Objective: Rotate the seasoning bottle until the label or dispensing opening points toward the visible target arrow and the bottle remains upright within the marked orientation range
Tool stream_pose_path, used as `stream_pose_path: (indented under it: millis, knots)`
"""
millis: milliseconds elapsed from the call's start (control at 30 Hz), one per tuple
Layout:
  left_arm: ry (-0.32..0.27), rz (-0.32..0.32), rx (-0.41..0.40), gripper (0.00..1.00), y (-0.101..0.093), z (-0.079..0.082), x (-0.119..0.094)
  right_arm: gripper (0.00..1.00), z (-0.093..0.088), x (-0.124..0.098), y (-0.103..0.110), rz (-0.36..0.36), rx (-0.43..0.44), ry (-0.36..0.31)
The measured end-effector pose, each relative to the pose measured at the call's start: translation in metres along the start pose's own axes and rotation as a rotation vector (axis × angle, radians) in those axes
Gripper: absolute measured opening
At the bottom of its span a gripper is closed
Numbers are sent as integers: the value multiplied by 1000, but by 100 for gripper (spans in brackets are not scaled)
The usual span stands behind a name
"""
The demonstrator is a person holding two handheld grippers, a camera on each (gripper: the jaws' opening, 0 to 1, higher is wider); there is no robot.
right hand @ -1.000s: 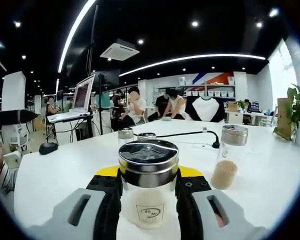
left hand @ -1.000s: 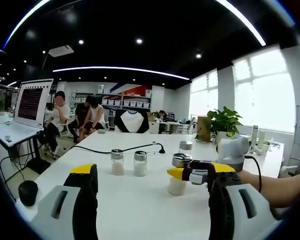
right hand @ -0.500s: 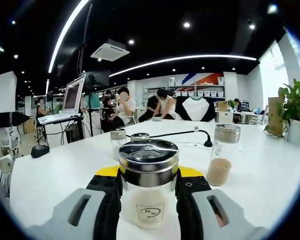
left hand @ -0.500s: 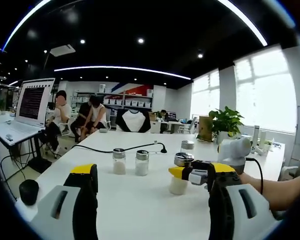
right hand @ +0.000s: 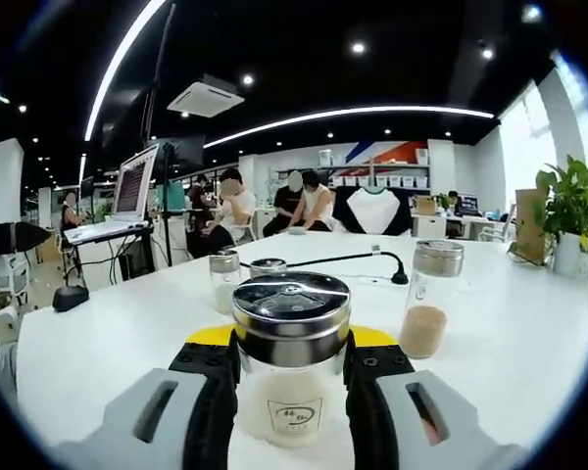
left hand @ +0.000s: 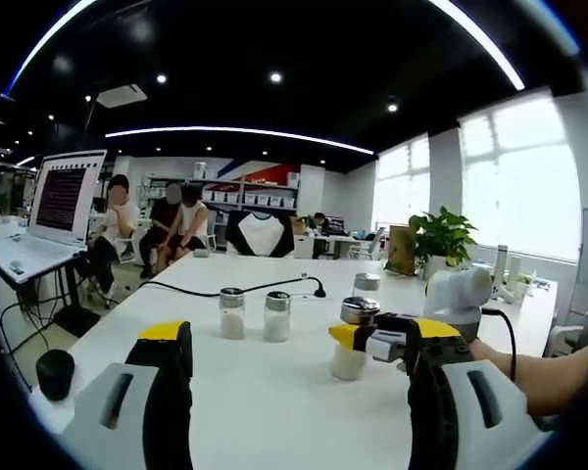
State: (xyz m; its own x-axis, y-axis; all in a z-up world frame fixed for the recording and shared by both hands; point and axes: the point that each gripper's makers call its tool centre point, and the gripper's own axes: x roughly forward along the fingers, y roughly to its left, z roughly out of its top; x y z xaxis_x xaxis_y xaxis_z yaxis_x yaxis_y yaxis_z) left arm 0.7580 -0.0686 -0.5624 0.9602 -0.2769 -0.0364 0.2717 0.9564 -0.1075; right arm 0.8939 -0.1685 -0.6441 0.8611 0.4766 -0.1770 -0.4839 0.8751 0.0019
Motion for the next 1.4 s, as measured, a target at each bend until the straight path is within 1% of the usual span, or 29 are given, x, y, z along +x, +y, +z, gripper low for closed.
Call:
stream_pose_path:
  millis: [167,333,467,500,533,567,600,733,933,1000,1033,1100,1200,1233,1300,1333,1400]
  knots:
    - [-1,5,0,95,-3,0,-1,40,0,0,-1,-12,0,-11]
    - [1,8,-5,95,1,-1,0,40,0,0,0,4,-1,-17]
    - [4,6,-6,95,3,-1,0,41,0,0,0,5,-2,-10]
    - [4,6,-5,95,5,-1,0,41,2,-1,1,3,-23,-7]
    - [3,6,-4,95,2,-1,0,42,7,-2,1,-2,-49,-26]
    - [3,7,-4,95,1,-1,-1,46,14,-3,4,13,-61,-58]
    - [4,9,-4,95,4,-1,-1,48,19,-4,5,19,-49,-74]
    - [3,11,-4,95,5,0,-1,48,26,-7,7,35,-33,-80]
    - [5,12,-1,95,2,0,-3,50,26,-15,9,62,5,-74]
    - [6,11,0,95,2,0,-3,55,23,-17,8,70,24,-55]
    - [6,10,0,95,1,0,-3,57,21,-19,10,89,41,-41]
    - [5,12,0,95,0,0,-4,56,23,-22,9,102,48,-56]
    - [8,9,-1,95,-1,-1,-3,56,23,-24,10,129,38,-49]
    - [10,7,0,95,-1,-1,-3,57,21,-25,12,152,29,-32]
    - [11,6,0,95,-1,-2,-3,57,21,-26,14,186,34,-33]
    - [11,6,-1,95,-1,-2,-2,57,21,-27,13,197,40,-32]
    - [11,6,-1,95,0,-2,-2,57,20,-28,11,210,21,-26]
